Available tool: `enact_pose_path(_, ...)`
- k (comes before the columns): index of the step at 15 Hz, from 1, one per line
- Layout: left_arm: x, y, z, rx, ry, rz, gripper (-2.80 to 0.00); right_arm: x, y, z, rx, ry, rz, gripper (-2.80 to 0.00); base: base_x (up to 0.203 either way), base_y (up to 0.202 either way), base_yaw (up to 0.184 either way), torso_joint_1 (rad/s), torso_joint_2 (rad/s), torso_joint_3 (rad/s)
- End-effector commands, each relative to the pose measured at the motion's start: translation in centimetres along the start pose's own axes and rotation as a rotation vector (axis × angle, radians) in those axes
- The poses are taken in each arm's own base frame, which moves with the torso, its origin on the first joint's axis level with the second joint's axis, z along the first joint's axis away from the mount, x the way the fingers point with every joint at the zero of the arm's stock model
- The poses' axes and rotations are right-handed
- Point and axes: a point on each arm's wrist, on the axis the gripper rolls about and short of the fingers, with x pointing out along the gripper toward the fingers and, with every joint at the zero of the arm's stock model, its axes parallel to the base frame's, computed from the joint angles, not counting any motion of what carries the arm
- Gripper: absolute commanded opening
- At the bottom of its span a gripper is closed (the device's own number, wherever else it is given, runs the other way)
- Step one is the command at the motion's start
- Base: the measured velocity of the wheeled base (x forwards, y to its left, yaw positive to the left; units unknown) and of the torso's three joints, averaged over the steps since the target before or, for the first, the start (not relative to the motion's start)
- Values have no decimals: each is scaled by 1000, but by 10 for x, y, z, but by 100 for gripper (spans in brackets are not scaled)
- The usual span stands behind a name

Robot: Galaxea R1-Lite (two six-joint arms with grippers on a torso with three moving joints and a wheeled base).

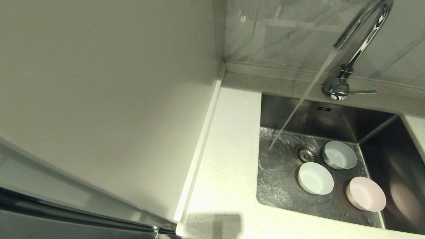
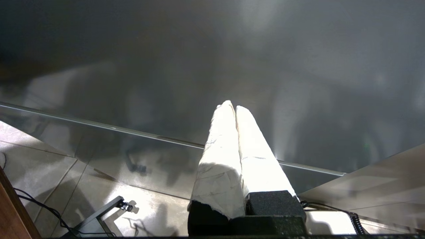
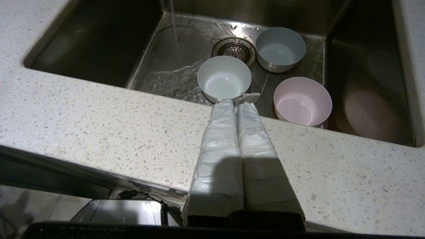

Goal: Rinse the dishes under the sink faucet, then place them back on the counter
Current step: Wait for the water to rinse the bowl, then turn off the faucet

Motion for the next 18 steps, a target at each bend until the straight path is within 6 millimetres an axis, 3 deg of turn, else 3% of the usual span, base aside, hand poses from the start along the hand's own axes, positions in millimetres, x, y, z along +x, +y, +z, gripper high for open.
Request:
enact_pose_path(1,0,0,0,-1,-3,0,-280,0,0,0,0,1,-1,-280,0,0,0,0,0,0)
enact_pose_path(18,0,0,0,0,-4,0,-280,0,0,0,2,1,-1,-280,0,0,0,0,0,0)
